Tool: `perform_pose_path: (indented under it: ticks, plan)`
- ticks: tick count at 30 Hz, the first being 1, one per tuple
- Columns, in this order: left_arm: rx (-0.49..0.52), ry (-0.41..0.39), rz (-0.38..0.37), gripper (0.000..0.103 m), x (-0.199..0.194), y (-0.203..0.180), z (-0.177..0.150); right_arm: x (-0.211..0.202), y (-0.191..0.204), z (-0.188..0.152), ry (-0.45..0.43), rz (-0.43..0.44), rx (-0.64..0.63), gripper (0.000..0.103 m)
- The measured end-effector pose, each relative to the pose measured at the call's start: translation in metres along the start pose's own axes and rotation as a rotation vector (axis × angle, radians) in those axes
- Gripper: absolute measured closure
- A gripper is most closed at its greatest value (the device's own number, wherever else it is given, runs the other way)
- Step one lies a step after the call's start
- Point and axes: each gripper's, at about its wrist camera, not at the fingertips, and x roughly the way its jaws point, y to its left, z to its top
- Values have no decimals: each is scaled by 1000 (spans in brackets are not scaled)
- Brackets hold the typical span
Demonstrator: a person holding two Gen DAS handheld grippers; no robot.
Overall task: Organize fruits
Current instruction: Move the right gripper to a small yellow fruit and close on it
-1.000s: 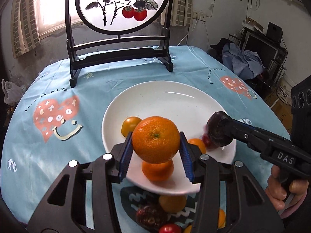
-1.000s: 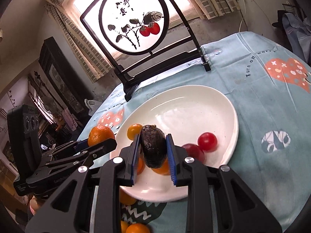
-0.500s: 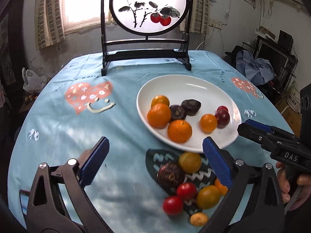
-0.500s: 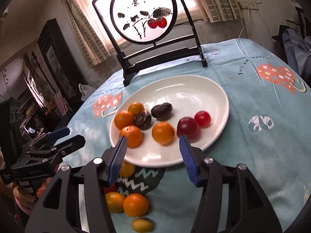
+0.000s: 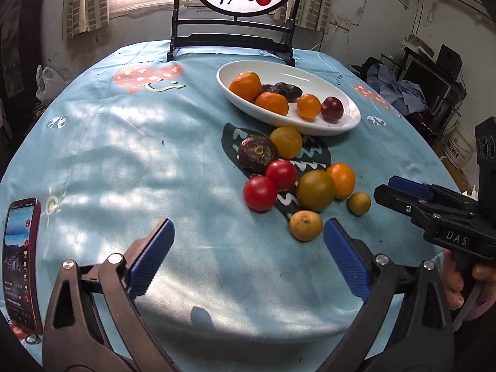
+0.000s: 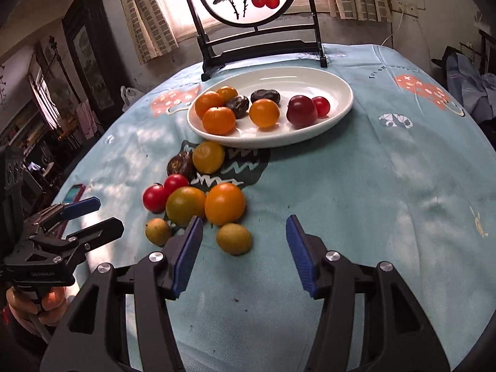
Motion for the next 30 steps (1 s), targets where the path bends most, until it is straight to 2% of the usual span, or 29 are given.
perform_pose_path:
  ticks: [1, 2, 5, 12, 19, 23, 26, 30]
  plan:
    - [3, -2, 2, 4, 0, -1, -3, 1, 2, -1, 6, -11, -12, 47]
    - [5, -5, 2, 4, 1, -1, -5, 1, 4, -2, 13, -18, -27, 53]
    - [0, 9, -12, 4, 3, 0, -7, 7, 12, -3, 41, -44, -76, 60]
    - [-20, 18, -29, 4, 5, 3, -6, 24, 27, -4, 96, -79, -132, 63]
    - [-30, 20, -45, 4, 5, 5, -7, 34, 28, -3, 135, -102, -139, 73]
    - [-31, 22, -50, 4, 5, 6, -7, 32, 24, -3, 124, -88, -115, 75]
    - [-24, 18, -53, 5, 5, 5, -7, 21, 20, -3, 73, -69, -82, 75]
    - [59, 9, -99, 8, 2, -13, -8, 6, 9, -7, 15, -30, -9, 75]
